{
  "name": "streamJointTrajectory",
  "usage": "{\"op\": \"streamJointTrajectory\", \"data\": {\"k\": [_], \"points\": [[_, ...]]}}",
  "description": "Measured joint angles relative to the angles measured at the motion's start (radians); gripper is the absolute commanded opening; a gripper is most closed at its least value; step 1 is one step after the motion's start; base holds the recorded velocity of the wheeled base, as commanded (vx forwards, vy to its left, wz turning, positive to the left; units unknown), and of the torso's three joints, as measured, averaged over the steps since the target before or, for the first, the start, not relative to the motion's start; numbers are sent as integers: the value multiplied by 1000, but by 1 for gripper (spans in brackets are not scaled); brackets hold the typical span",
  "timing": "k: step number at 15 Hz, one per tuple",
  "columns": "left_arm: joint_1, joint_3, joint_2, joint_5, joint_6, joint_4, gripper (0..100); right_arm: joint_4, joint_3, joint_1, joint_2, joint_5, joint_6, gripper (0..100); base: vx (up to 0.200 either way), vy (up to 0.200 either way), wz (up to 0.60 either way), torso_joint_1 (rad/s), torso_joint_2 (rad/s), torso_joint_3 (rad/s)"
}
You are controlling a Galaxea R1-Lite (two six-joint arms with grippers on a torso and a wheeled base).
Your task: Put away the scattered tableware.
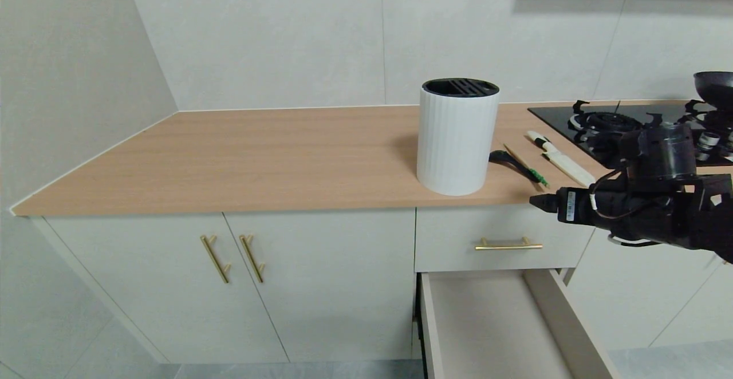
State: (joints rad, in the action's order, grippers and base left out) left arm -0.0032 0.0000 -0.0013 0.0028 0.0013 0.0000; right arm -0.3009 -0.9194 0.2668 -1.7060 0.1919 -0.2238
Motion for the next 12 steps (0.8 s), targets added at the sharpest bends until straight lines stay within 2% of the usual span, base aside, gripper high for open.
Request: {"op": "streamJointTrajectory", "data": {"k": [6,9,12], "points": [[0,0,0,0,0,0,100,56,-121,8,-73,12,-31,100,0,0,0,0,0,0],[0,0,0,0,0,0,100,133,-259,-21,-125,15,-31,100,0,0,0,0,0,0],[0,0,0,0,0,0,100,133,-298,-42,-170,15,-31,100,0,0,0,0,0,0]]}}
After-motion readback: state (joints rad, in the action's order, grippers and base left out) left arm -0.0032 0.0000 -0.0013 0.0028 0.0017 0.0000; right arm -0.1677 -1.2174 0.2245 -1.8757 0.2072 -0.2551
